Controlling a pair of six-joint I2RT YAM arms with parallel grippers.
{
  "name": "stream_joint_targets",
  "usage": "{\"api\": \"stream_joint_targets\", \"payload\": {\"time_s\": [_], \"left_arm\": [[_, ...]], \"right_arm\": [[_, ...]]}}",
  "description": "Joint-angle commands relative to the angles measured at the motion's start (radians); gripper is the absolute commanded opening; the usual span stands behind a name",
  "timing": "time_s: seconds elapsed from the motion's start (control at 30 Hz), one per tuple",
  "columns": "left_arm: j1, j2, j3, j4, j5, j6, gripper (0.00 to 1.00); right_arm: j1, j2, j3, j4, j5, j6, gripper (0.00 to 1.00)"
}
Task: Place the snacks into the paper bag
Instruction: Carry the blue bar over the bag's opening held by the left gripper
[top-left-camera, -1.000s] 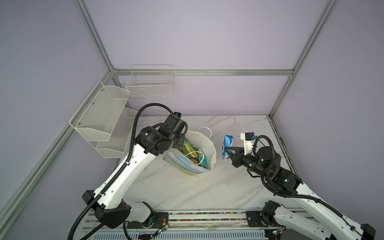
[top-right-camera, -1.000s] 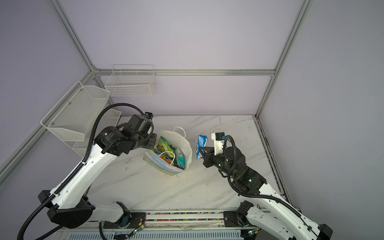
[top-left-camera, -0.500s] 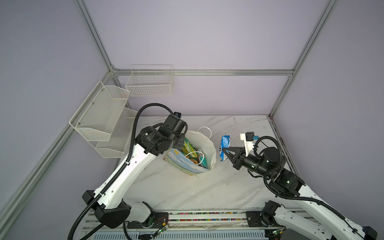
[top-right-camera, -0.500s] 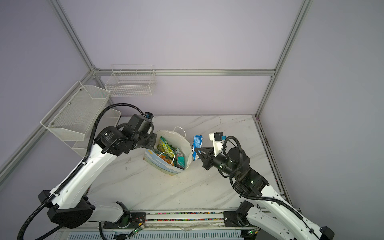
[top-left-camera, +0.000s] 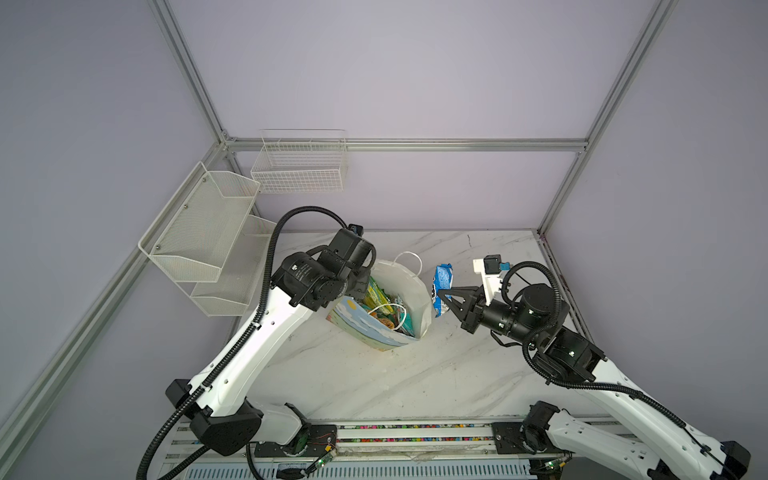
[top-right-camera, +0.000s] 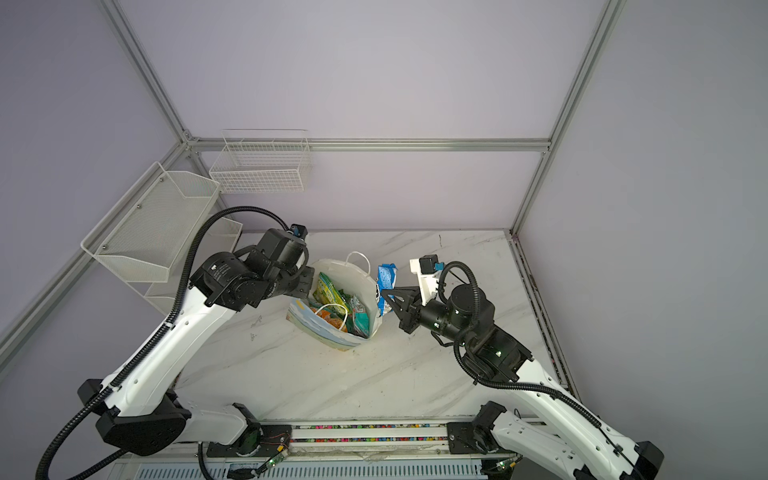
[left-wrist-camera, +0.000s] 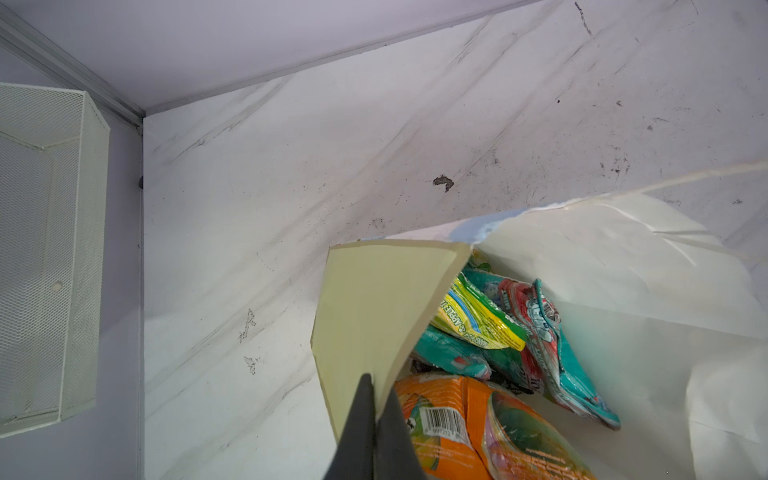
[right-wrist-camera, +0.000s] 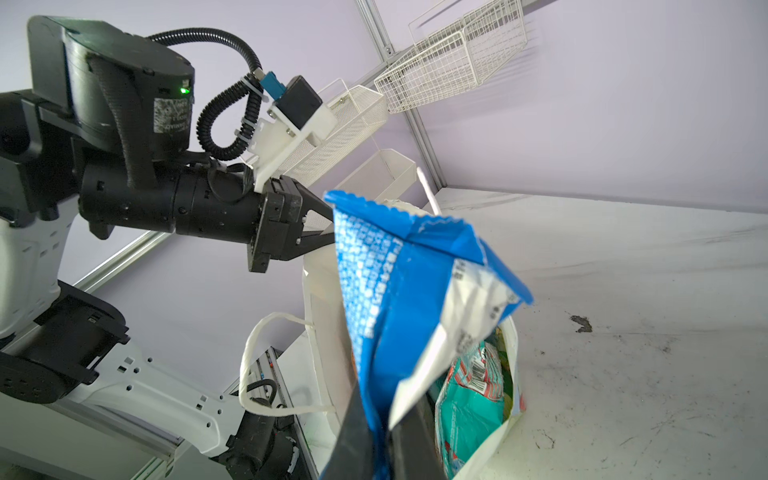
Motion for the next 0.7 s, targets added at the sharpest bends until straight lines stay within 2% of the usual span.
{"api": "stream_joint_targets", "payload": {"time_s": [0.0, 0.33, 0.67], "left_arm": [[0.000, -0.002, 0.051, 0.034, -0.010, -0.002, 0.00], [0.000, 0.004, 0.063, 0.033, -0.011, 0.001, 0.00], [0.000, 0.004, 0.063, 0.030, -0.009, -0.001, 0.00]], "right_arm": [[0.009, 0.017, 0.049, 0.039, -0.017, -0.025, 0.00], [0.032, 0.084, 0.108, 0.031, 0.002, -0.047, 0.00], [0.103, 0.153, 0.175, -0.024, 0.091, -0.086, 0.00]]}}
